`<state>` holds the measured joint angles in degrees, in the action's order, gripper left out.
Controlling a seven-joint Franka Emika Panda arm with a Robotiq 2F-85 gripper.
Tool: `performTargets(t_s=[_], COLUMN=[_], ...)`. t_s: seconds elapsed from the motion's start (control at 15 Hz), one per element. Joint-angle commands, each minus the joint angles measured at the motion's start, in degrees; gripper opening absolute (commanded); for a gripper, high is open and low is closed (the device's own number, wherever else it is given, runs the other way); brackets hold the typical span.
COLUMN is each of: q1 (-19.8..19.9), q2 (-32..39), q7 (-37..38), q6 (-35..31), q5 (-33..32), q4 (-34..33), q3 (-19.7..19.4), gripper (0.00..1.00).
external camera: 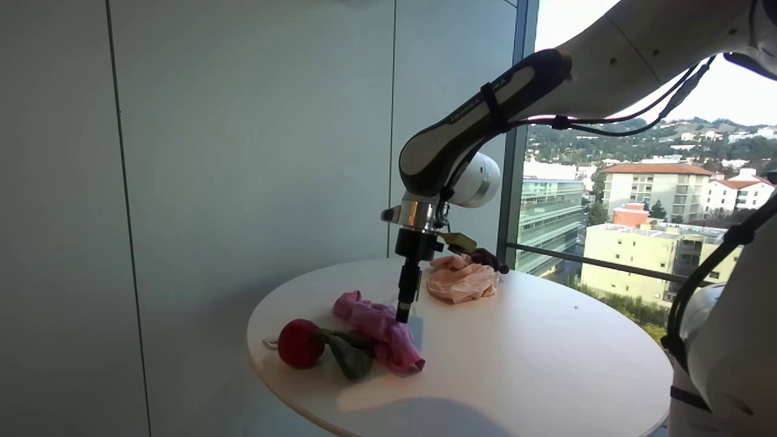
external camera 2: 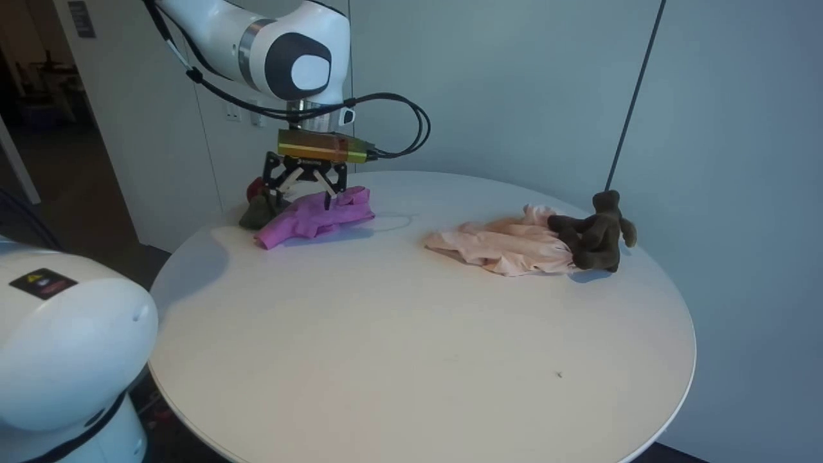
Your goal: Move the items on the left to the right side of the table.
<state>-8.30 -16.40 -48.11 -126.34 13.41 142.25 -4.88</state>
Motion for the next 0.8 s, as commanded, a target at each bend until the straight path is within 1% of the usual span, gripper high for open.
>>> performTargets(t_s=[0.0,0.2,0.27,0.33,0.47,0.73], q1=[-1.3,-3.0,-3.6,-3.7,-4.3,-4.7], q2=[-1.7,0.2,1.0,1.7,2.8,3.5], q7=[-1.9,-3.1,-3.6,-2.9,-2.6,-2.6], q6=[-7.4,-16.5,-19.5,-21.1,-23.5,-24.3], q5=[5.2,8.7,9.3,8.6,8.1,8.3], q4=[3.9,6.0,6.6,6.8,7.2,6.5], q3=[1.2,1.9,2.1,2.5,2.8,2.5], gripper=[1.0,1.0,0.96,0.74,0.69,0.37])
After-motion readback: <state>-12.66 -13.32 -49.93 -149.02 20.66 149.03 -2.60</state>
